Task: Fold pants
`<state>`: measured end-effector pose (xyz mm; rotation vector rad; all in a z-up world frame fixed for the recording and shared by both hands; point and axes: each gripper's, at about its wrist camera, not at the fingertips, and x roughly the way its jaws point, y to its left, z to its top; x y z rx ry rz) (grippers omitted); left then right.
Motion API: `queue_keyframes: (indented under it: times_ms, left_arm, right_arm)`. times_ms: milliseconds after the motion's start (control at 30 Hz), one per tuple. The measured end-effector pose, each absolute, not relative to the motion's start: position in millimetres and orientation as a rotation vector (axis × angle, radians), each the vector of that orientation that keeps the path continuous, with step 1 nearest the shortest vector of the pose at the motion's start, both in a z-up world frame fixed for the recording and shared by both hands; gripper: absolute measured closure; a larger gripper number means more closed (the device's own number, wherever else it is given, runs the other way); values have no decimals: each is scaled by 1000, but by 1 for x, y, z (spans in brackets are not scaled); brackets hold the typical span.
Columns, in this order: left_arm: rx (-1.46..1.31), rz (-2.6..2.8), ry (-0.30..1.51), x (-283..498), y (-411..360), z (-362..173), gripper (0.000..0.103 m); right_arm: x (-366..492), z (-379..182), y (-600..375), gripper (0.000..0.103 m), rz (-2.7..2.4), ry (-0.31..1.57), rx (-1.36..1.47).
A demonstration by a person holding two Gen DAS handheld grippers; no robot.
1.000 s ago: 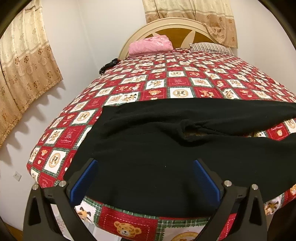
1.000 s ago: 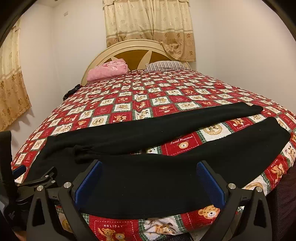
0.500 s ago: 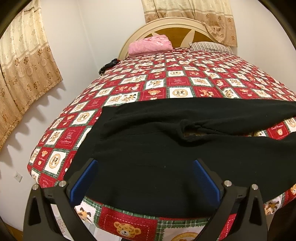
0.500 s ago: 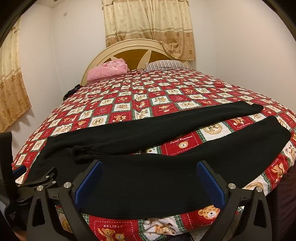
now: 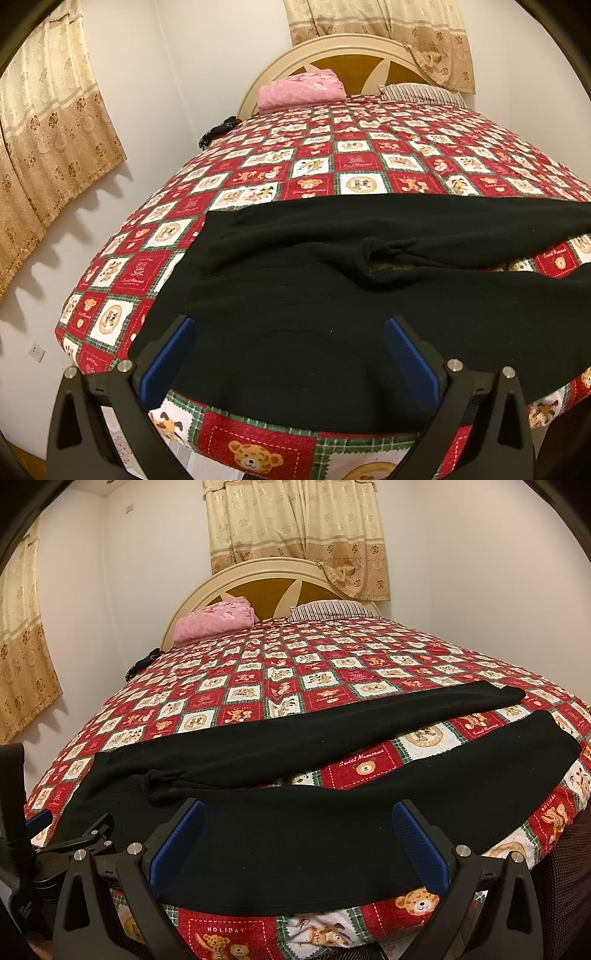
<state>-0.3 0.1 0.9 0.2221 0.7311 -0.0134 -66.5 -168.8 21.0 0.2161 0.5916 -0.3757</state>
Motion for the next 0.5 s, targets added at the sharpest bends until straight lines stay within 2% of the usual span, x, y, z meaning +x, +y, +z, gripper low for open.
queue_keyframes:
  times_ms: [500]
  left_arm:
    - [207,-22,737,-2,-1,-2,0]
  right_arm:
    - [-66,20,-168,1,-378,592,218]
